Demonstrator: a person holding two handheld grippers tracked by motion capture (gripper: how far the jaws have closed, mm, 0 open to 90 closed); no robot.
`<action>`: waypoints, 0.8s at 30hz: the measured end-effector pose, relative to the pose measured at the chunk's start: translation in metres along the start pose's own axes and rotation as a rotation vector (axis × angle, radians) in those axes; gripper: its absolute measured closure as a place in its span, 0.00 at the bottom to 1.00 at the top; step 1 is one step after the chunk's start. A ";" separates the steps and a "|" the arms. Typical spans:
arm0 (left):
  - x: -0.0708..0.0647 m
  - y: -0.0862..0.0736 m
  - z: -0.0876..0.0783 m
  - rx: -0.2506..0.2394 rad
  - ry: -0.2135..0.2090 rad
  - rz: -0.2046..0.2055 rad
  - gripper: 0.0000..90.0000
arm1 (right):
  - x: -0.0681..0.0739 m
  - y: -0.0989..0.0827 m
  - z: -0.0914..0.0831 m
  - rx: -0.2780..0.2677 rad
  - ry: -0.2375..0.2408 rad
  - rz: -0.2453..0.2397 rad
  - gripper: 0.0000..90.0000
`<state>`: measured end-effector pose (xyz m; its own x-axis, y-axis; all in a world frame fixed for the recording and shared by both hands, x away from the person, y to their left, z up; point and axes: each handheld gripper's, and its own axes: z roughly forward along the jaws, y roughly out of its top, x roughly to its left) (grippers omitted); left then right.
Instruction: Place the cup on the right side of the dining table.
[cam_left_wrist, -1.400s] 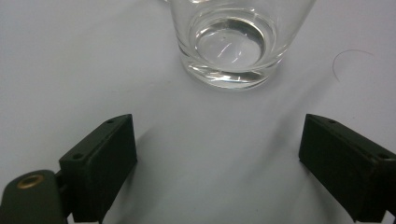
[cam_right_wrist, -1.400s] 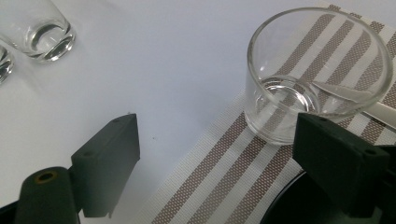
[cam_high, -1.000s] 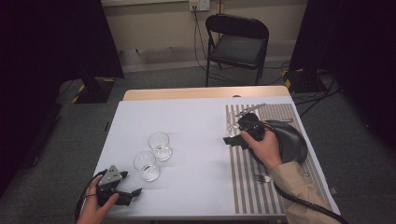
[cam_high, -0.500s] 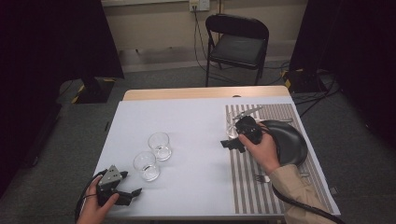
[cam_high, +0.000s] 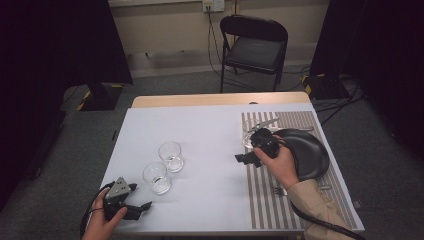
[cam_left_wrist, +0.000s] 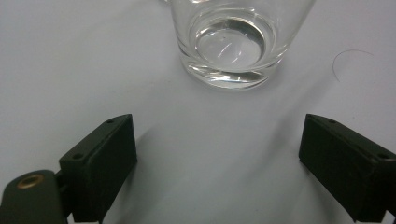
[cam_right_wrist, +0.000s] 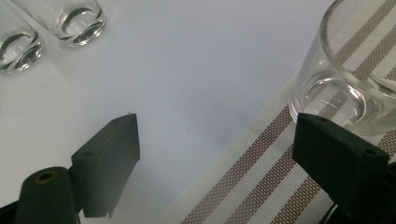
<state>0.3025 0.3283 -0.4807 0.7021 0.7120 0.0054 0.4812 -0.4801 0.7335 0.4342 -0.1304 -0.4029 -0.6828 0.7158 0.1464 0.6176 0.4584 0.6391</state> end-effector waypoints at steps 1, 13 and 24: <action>0.000 0.000 0.000 0.000 0.000 0.000 0.11 | 0.000 0.000 0.000 0.002 0.003 0.000 0.16; 0.000 0.000 0.000 0.001 -0.001 0.001 0.11 | 0.005 -0.007 0.001 0.012 0.022 -0.014 0.16; 0.000 0.000 0.000 0.000 0.000 0.000 0.11 | 0.007 -0.013 0.000 0.010 0.040 -0.011 0.16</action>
<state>0.3025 0.3283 -0.4807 0.7021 0.7120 0.0054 0.4813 -0.4802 0.7333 0.4219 -0.1313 -0.4104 -0.7044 0.6893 0.1693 0.6136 0.4715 0.6334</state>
